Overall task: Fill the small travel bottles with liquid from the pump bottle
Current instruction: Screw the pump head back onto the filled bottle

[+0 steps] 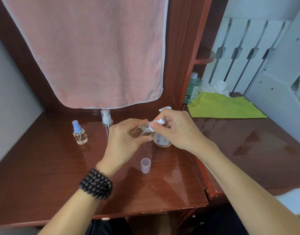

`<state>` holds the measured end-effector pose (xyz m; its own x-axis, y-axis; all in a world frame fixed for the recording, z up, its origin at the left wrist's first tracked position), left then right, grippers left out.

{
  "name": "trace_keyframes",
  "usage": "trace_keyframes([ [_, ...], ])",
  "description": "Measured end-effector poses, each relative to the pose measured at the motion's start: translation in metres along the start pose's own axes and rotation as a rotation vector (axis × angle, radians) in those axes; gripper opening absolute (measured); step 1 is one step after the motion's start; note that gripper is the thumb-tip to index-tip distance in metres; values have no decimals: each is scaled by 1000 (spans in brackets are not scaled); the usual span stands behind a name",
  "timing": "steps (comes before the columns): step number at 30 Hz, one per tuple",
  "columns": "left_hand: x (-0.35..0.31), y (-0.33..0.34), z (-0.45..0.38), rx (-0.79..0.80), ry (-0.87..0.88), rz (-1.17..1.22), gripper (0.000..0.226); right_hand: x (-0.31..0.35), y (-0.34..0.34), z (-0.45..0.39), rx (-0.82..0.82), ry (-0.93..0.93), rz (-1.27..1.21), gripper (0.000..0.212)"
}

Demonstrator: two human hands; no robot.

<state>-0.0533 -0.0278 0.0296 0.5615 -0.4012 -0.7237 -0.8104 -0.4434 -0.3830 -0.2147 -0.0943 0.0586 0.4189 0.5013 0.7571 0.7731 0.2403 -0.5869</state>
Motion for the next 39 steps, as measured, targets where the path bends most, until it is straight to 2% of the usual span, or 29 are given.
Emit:
trace_keyframes([
  [9,8,0,0,-11,-1,-62,44,-4,10,-6,-27,85,-11,19],
  [13,18,-2,4,32,-95,2,40,-4,20,-5,-45,72,48,18],
  [16,24,-11,5,26,-181,81,39,-1,28,-4,21,50,-9,13],
  [19,34,-25,6,35,-264,152,39,-11,38,2,74,123,-19,29],
  [21,40,-34,7,47,-295,180,38,-19,44,10,92,141,59,27],
  [23,43,-40,10,51,-323,230,37,-27,56,18,212,142,145,28],
  [26,43,-43,13,50,-336,284,36,-37,78,30,530,194,345,42],
  [29,42,-45,13,46,-325,313,34,-38,90,36,620,181,428,43],
  [32,43,-46,13,52,-325,325,34,-34,89,30,552,159,422,27],
  [35,46,-45,14,51,-315,319,33,-21,64,14,303,138,312,15],
  [37,48,-44,15,49,-325,316,33,-7,41,4,137,129,162,16],
  [39,49,-40,16,49,-343,322,34,10,22,-2,42,95,15,21],
])
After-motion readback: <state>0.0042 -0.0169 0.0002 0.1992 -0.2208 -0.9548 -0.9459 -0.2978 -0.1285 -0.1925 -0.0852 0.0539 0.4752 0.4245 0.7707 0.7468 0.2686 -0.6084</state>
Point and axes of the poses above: each hand's wrist, its own z-axis away from the middle knuckle, its own y-axis out of the palm, x = y × z, the point moved 4 cm from there along -z, towards the middle knuckle, and after that the axes turned 5 degrees about y, right-handed, at the moved point
